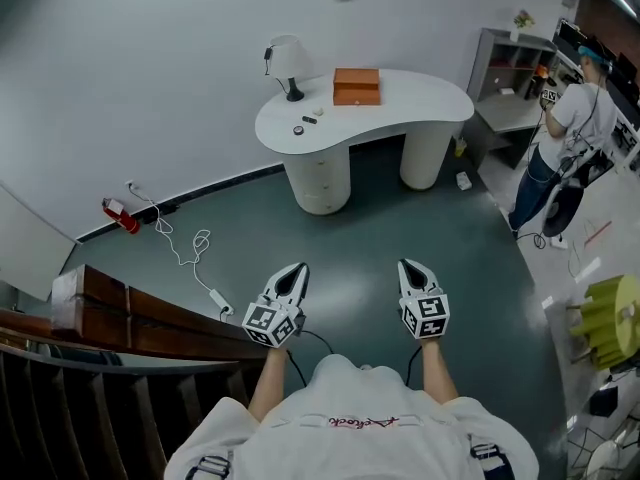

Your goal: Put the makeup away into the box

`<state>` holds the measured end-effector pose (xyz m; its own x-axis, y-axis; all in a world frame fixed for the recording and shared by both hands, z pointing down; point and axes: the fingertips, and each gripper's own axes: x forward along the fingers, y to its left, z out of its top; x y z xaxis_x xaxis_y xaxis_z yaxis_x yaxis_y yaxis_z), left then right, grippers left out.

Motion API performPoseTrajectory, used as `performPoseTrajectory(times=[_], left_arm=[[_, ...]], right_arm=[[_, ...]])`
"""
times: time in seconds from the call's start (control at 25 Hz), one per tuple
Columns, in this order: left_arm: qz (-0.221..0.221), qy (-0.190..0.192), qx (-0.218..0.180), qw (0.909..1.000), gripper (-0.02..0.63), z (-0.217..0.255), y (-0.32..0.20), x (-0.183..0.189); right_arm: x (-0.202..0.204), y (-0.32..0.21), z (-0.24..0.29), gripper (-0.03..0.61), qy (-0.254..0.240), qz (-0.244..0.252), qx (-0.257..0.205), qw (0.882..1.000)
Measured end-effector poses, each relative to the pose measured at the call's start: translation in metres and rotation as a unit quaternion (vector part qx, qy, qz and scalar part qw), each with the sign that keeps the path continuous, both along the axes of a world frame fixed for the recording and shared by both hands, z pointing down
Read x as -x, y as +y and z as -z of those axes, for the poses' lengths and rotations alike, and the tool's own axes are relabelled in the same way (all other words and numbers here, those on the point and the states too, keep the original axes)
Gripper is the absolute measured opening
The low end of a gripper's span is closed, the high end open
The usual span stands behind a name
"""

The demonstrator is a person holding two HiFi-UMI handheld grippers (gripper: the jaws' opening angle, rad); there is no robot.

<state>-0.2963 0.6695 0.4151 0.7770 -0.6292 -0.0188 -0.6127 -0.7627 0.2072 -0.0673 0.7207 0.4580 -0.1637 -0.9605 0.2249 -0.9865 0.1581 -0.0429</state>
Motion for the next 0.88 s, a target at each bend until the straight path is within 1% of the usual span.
performPoseTrajectory(times=[0.32,0.68,0.88], left_arm=[[0.002,-0.003,0.011,0.9999,0.012,-0.013,-0.004,-0.032],[0.01,-0.012,0.027,0.9995,0.012,-0.031,-0.003,-0.048],[0.007,-0.017,0.031,0.9994,0.012,-0.036,-0.011,-0.052]], right_arm=[[-0.028,-0.004,-0.011,0.02,0.004,0.011,0.009,1.0],[-0.034,-0.008,-0.028,0.02,0.003,0.034,0.021,0.999],[-0.035,-0.015,-0.033,0.02,0.002,0.034,0.023,0.999]])
